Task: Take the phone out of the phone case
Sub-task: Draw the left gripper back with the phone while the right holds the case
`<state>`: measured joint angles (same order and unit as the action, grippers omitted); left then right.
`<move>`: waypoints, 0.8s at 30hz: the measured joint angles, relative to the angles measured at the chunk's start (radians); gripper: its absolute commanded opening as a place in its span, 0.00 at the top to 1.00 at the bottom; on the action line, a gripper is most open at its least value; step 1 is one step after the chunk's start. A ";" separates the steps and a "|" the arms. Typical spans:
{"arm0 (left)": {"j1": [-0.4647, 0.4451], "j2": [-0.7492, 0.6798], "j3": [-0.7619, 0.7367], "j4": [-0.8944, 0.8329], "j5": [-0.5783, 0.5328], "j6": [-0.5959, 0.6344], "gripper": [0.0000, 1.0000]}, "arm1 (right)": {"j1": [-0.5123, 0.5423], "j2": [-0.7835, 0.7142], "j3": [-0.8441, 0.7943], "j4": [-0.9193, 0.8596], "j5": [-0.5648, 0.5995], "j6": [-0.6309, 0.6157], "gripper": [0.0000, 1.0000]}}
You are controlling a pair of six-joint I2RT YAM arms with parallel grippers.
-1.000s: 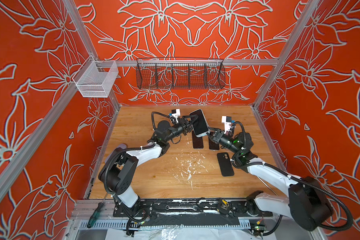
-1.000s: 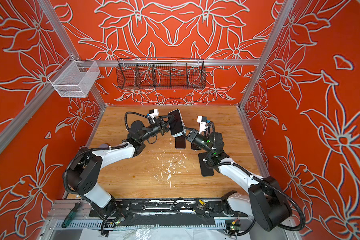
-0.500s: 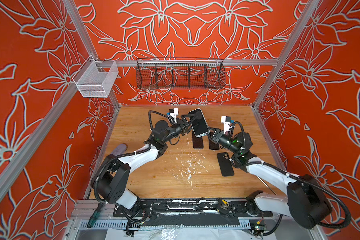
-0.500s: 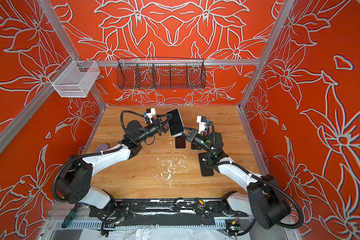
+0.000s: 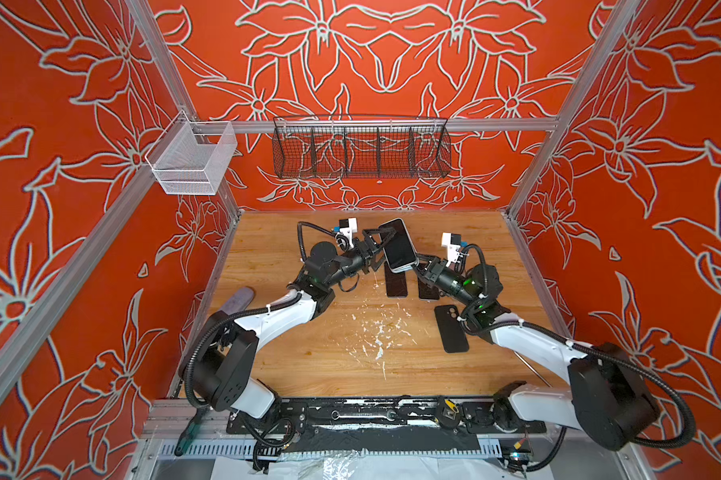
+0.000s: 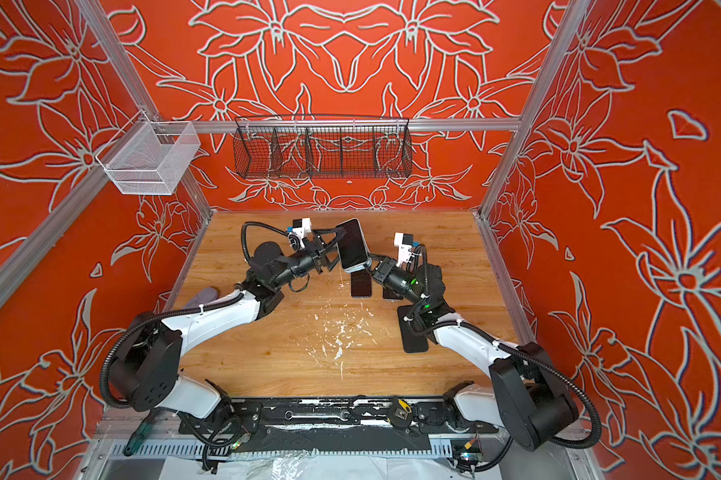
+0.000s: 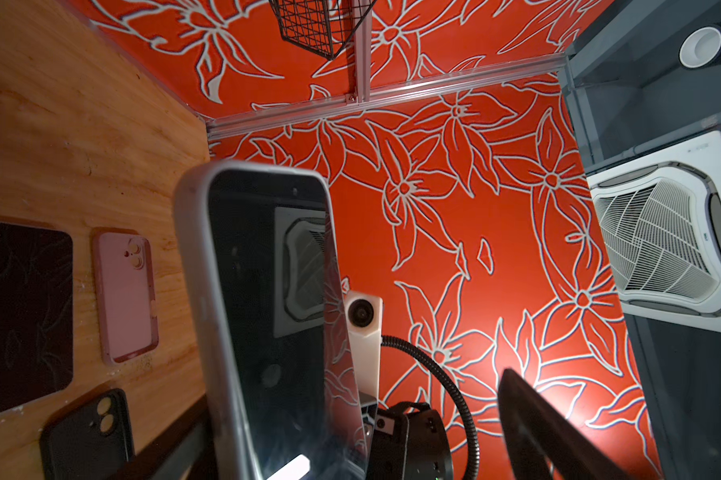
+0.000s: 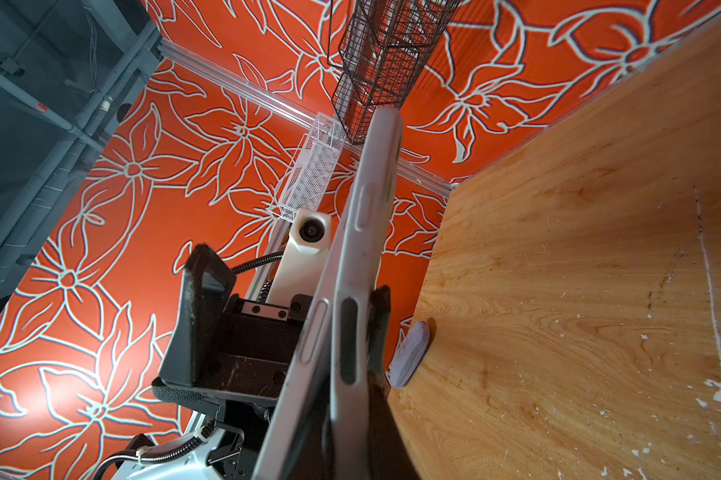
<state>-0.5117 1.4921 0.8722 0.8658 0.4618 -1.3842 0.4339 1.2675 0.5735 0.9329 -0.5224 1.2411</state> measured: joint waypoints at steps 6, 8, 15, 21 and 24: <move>0.000 -0.035 -0.029 -0.020 -0.009 0.007 0.00 | 0.000 0.000 -0.010 0.011 0.019 0.032 0.99; 0.000 -0.044 -0.031 -0.026 -0.010 0.011 0.01 | 0.000 0.000 -0.018 0.022 0.021 0.043 0.99; -0.001 -0.076 -0.052 -0.045 -0.021 0.024 0.03 | 0.000 0.000 -0.020 0.030 0.021 0.055 0.99; -0.004 -0.114 -0.101 -0.061 -0.035 0.029 0.03 | 0.000 0.000 -0.020 0.031 0.023 0.065 0.99; -0.006 -0.130 -0.110 -0.076 -0.040 0.039 0.03 | 0.000 0.000 -0.020 0.042 0.024 0.073 0.99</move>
<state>-0.5175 1.3617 0.7624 0.7902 0.4221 -1.3457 0.4335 1.2678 0.5537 0.9745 -0.4984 1.3144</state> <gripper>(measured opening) 0.975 0.116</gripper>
